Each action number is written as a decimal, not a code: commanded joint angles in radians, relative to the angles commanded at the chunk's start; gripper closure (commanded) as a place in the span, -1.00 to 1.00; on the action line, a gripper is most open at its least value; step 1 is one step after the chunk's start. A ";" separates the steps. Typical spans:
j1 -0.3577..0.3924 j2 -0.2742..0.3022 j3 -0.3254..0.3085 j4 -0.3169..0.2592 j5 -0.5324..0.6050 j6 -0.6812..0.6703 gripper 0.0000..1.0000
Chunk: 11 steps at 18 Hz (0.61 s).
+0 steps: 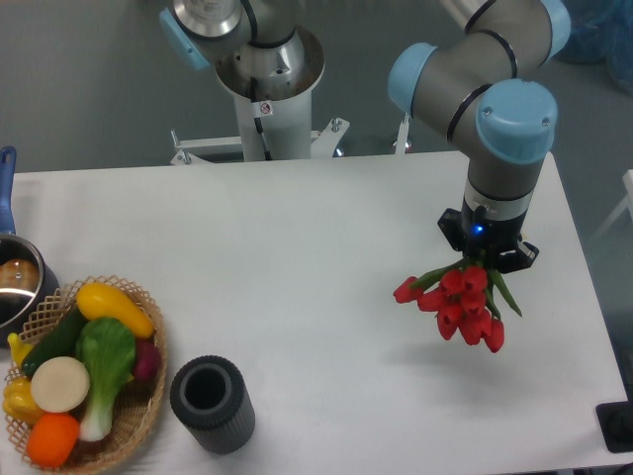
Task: Insert the flowers into the vase
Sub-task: 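Carry the red tulip bunch in the gripper toward the grey vase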
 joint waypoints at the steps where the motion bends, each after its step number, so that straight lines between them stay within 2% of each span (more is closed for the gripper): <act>1: -0.008 0.002 0.002 0.000 -0.002 0.000 1.00; 7: -0.008 0.005 0.003 0.002 -0.053 -0.017 1.00; 11: 0.000 0.052 -0.005 0.006 -0.272 -0.024 1.00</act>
